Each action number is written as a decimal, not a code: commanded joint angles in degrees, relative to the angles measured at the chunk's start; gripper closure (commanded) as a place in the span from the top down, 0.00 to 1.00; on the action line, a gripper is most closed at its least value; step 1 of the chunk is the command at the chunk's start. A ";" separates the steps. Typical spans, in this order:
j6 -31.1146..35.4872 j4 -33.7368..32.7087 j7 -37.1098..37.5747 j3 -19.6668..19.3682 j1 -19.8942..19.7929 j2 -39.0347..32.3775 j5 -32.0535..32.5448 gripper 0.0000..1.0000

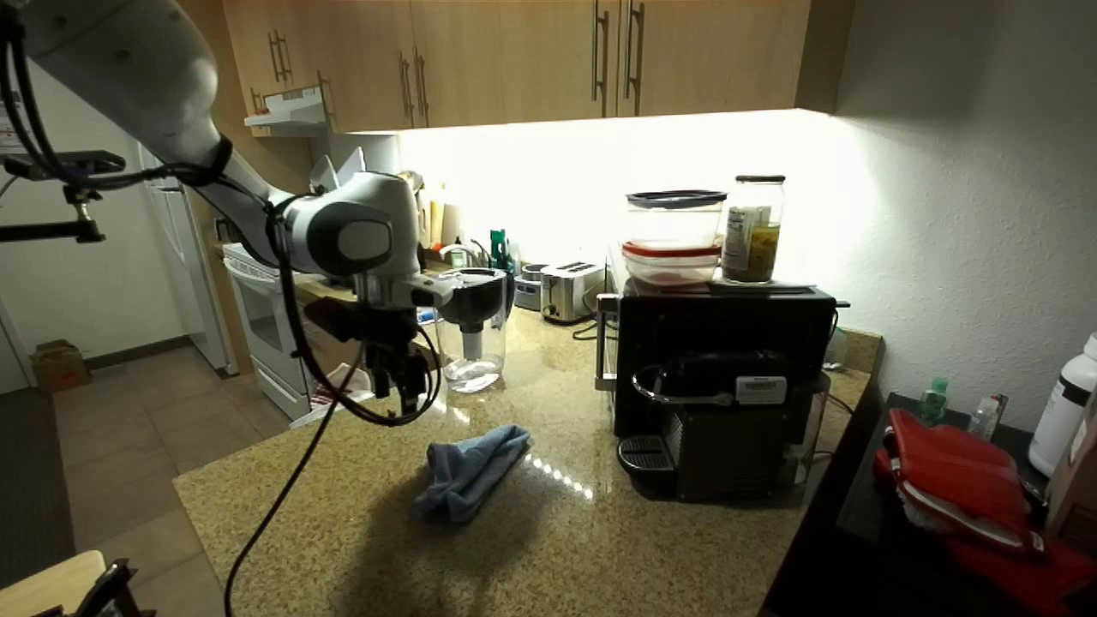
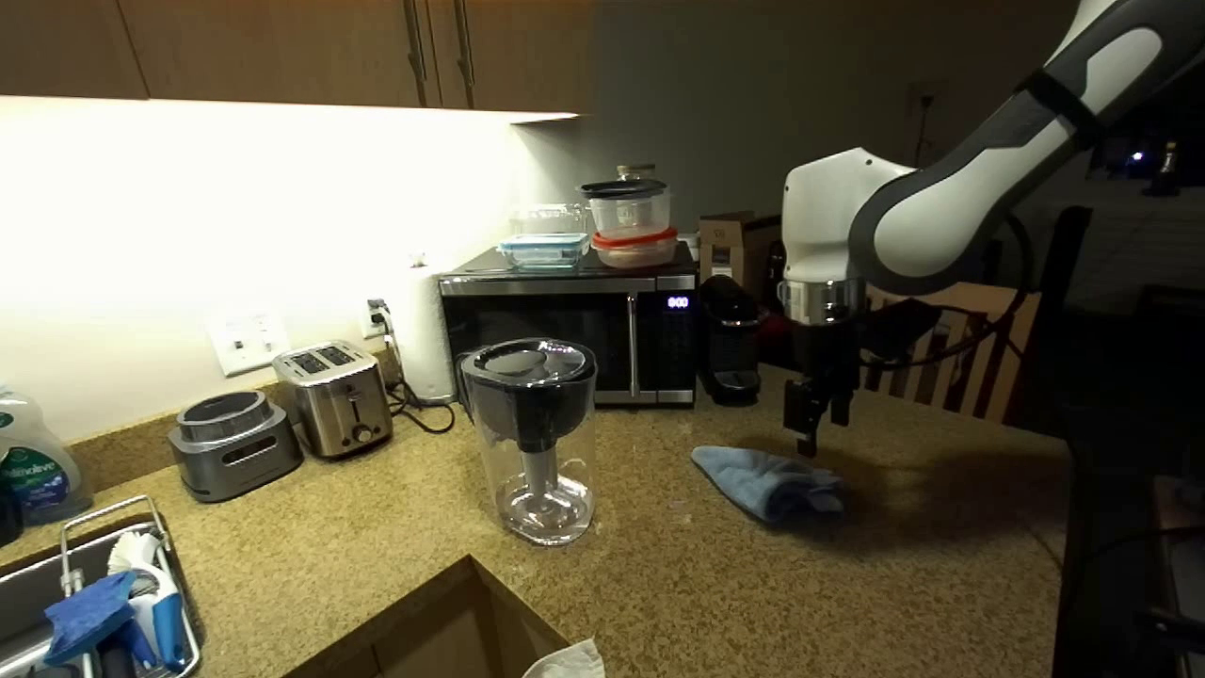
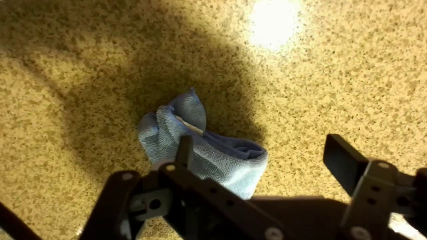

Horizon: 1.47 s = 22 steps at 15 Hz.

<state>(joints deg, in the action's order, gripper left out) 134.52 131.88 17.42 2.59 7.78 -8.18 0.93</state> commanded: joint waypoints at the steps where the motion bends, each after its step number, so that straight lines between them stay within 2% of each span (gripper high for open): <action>1: -2.12 3.24 -7.53 0.27 -2.07 5.27 -0.63 1.00; 6: -5.79 2.07 -10.49 0.33 -2.72 6.15 -0.91 1.00; 15: -16.72 -1.02 -8.13 -0.16 -3.37 11.62 -1.30 1.00; 22: -19.31 -0.61 -6.68 -0.13 -3.86 15.86 -0.73 1.00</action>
<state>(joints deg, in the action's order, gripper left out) 116.23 129.98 9.59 1.90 4.81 5.19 0.22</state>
